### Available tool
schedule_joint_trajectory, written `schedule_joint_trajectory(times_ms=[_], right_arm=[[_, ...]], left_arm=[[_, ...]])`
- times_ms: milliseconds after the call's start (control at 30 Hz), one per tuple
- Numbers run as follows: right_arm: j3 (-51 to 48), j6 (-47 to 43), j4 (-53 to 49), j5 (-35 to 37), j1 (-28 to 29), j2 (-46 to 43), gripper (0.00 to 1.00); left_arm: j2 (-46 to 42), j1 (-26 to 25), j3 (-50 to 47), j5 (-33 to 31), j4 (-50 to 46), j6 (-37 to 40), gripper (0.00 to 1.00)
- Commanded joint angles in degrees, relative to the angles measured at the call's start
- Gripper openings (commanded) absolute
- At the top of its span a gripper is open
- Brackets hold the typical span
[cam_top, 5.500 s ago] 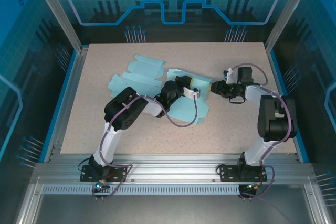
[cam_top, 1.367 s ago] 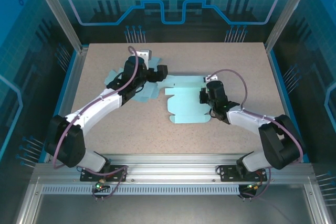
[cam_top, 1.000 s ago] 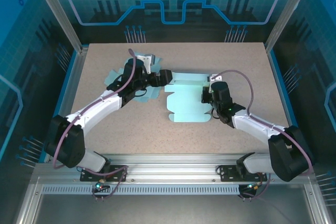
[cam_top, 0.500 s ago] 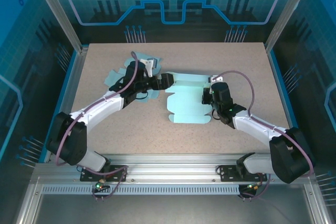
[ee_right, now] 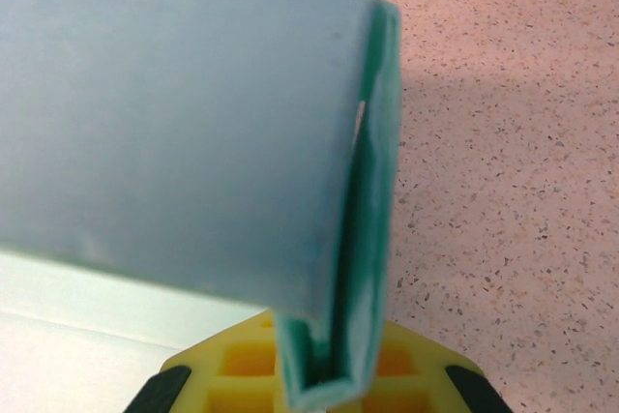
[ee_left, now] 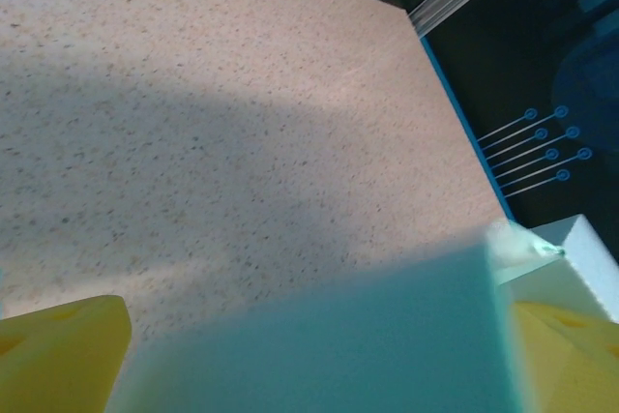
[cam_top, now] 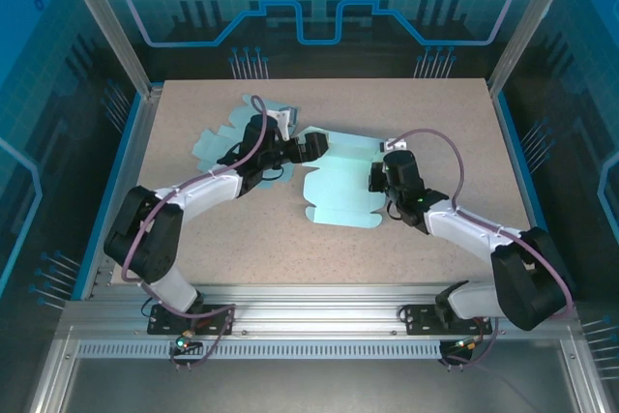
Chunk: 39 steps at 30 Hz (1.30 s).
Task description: Fold the paper box
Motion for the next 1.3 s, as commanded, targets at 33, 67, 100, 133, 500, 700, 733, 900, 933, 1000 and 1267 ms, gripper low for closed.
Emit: schedule_joint_trajectory(times_ms=[33, 67, 100, 133, 500, 700, 733, 900, 933, 1000, 1267], right_arm=[[3.1, 1.9, -1.0, -0.2, 2.4, 2.3, 0.0], [3.2, 2.4, -1.4, 0.3, 2.4, 2.5, 0.0], [3.3, 2.7, -1.8, 0.7, 2.4, 2.6, 0.0], [3.4, 2.8, -2.0, 1.3, 2.4, 2.7, 0.0], [4.1, 3.1, -2.4, 3.0, 2.5, 3.1, 0.0], [3.6, 3.0, -2.1, 3.3, 2.6, 2.7, 0.0], [3.5, 3.0, -2.1, 3.3, 2.7, 2.5, 0.0], [2.3, 3.0, -0.8, 3.2, 3.2, 1.9, 0.0], [2.2, 3.0, -0.6, 3.2, 3.2, 1.8, 0.0], [2.0, 3.0, -0.6, 3.2, 3.3, 1.6, 0.0], [1.3, 3.2, -0.9, 3.6, 3.3, 0.3, 0.0]], left_arm=[[0.7, -1.7, -0.6, -1.4, 7.4, -3.7, 0.99], [-0.3, -1.3, -1.8, -3.6, 7.3, -4.2, 0.99], [-1.5, -0.7, -3.1, -5.2, 7.0, -4.7, 0.99], [-3.0, 0.0, -4.6, -6.9, 6.3, -5.3, 0.99], [-21.8, 2.4, -20.8, -15.7, -5.8, -10.4, 0.99], [-24.1, -2.2, -26.0, -13.7, 0.3, -14.0, 0.98], [-23.7, -3.1, -26.9, -12.9, 2.7, -14.5, 0.98], [-17.0, -4.3, -28.7, -7.7, 18.0, -16.3, 0.98], [-15.1, -4.5, -28.7, -7.4, 21.0, -16.5, 0.99], [-11.6, -4.7, -28.4, -7.1, 25.8, -17.2, 0.99], [-4.1, -5.4, -25.0, -5.2, 33.5, -17.2, 0.94]])
